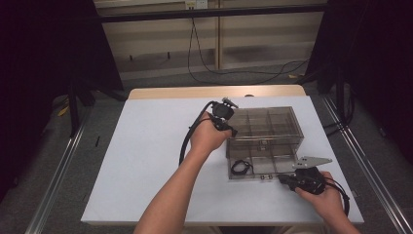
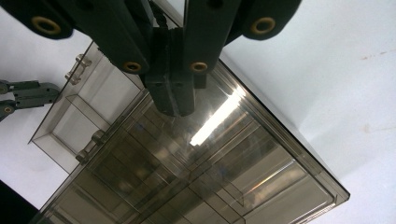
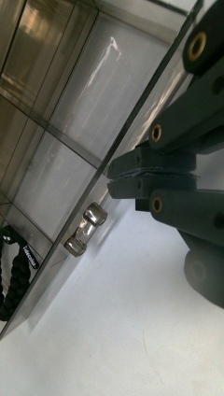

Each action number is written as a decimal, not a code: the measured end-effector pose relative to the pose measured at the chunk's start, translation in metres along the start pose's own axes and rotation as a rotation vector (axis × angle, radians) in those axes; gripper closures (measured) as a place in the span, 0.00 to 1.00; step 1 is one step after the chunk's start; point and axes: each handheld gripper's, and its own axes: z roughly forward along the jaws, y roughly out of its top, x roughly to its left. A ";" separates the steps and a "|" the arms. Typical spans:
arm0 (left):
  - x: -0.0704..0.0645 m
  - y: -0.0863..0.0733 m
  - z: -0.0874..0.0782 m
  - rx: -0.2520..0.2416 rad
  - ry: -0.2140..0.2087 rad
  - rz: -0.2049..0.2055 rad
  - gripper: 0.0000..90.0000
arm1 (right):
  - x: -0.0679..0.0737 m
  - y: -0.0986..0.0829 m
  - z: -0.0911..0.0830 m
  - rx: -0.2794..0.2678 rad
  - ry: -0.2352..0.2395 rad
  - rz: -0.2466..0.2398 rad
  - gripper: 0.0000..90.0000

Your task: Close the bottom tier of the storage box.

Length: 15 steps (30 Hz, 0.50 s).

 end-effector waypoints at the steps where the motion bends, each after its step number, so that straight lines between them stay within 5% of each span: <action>1: 0.000 0.000 0.000 0.001 0.000 0.000 1.00 | 0.001 0.000 0.000 0.001 0.001 0.002 0.99; 15: 0.001 0.000 0.000 0.000 -0.004 -0.016 1.00 | 0.004 0.005 0.009 -0.006 -0.007 -0.021 0.98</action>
